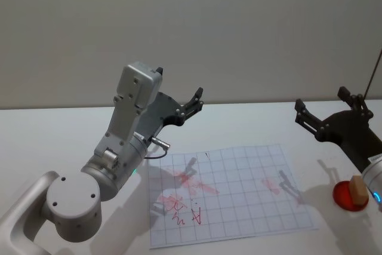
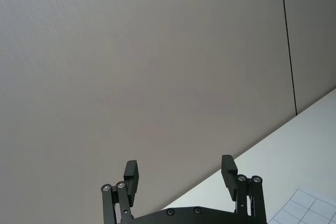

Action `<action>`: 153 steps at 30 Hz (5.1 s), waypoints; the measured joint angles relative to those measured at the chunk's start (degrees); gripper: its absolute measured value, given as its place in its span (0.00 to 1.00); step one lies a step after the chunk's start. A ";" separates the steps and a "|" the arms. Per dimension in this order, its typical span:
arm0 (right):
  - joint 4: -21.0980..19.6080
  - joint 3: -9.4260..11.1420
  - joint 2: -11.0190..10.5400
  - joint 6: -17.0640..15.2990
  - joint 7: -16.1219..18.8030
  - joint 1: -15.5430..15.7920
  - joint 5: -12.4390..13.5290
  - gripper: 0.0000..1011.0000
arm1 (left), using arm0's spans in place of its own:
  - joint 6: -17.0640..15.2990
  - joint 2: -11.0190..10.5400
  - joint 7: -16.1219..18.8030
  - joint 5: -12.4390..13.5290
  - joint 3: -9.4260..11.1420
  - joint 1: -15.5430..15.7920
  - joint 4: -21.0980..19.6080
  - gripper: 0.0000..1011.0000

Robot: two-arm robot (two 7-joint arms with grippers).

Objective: Use the one hand to pick up the stamp and affix it onto the A4 paper.

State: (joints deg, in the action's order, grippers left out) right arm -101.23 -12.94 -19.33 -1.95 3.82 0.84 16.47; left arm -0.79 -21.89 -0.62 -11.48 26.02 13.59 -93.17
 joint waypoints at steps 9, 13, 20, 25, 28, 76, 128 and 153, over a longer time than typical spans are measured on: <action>0.00 0.00 0.00 0.00 0.00 0.00 0.00 0.99 | 0.00 0.00 0.00 0.00 0.00 0.00 0.00 0.99; 0.00 0.00 0.00 0.00 0.00 0.00 0.00 0.99 | 0.00 0.00 0.00 0.00 0.00 0.00 0.00 0.99; 0.00 0.00 0.00 0.00 0.00 0.00 0.00 0.99 | 0.00 0.00 0.00 0.00 0.00 0.00 0.00 0.99; 0.00 0.00 0.00 0.00 0.00 0.00 0.00 0.99 | 0.00 0.00 0.00 0.00 0.00 0.00 0.00 0.99; 0.00 0.00 0.00 0.00 0.00 0.00 0.00 0.99 | 0.00 0.00 0.00 0.00 0.00 0.00 0.00 0.99; -3.58 4.31 -7.31 -2.32 -1.80 7.47 2.31 0.99 | 0.00 0.00 0.00 0.00 0.00 0.00 0.00 0.99; 0.38 5.22 -7.79 -13.16 -2.96 13.07 4.31 0.89 | 0.00 0.00 0.00 0.00 0.00 0.00 0.00 0.99; 0.99 4.88 -7.32 -13.73 -2.61 12.87 3.69 0.21 | 0.00 0.00 0.00 0.00 0.00 0.00 0.00 0.99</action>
State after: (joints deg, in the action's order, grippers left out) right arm -100.24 -8.06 -26.66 -15.68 1.21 13.71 20.15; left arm -0.80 -21.89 -0.62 -11.48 26.02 13.59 -93.18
